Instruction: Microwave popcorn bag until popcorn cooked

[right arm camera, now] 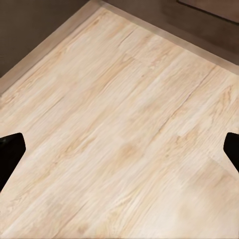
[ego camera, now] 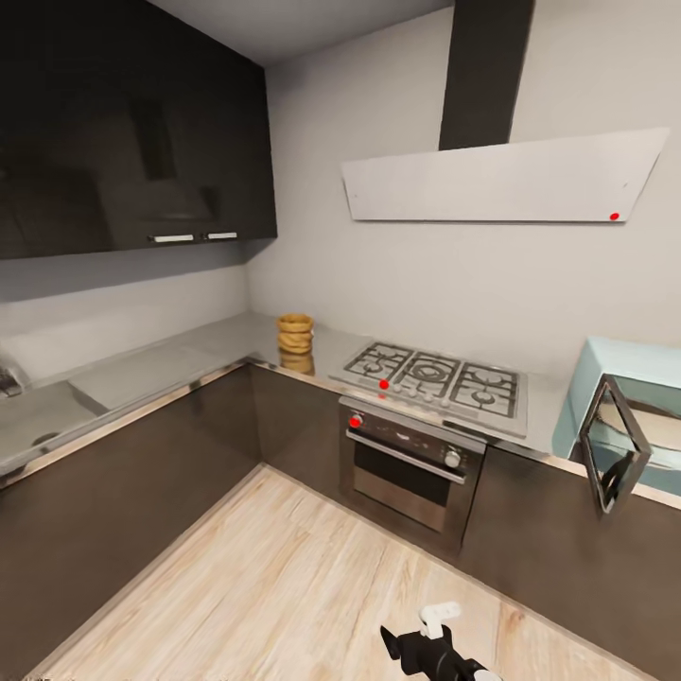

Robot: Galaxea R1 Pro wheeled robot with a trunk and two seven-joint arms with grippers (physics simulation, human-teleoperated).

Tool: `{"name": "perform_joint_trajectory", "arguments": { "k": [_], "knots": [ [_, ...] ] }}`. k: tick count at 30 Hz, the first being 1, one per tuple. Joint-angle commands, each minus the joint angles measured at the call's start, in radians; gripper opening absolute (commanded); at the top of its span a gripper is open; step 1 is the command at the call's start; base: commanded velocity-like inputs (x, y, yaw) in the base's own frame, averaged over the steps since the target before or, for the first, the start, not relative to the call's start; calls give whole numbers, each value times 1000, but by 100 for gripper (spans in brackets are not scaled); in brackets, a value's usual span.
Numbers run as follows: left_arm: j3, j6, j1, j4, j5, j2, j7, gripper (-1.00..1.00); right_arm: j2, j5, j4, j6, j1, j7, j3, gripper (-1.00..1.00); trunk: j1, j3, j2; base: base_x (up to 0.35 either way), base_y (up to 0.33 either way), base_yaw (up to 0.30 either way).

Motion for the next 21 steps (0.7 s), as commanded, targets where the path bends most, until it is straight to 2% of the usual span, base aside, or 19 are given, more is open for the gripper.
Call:
{"name": "perform_joint_trajectory", "arguments": {
  "k": [1, 7, 16, 21],
  "knots": [
    [4, -3, -1, 1, 1, 0, 1, 100, 0, 1, 1, -4, 0, 1, 1, 100, 1, 0, 0, 196, -1, 230],
    [1, -3, 0, 1, -2, 1, 1, 100, -1, 1, 1, -4, 0, 2, 1, 100, 1, 0, 0, 159, 11, 169],
    [5, -3, -1, 2, 4, 4, 2, 100, 0, 1, 1, -4, 0, 2, 1, 100, 1, 0, 0, 12, 1, 10],
    [7, -3, -2, 3, 4, 7, 2, 100, 0, 1, -13, -2, 0, 11, 6, 100, 1, 0, 0, 250, 0, 0]
  ]
}}
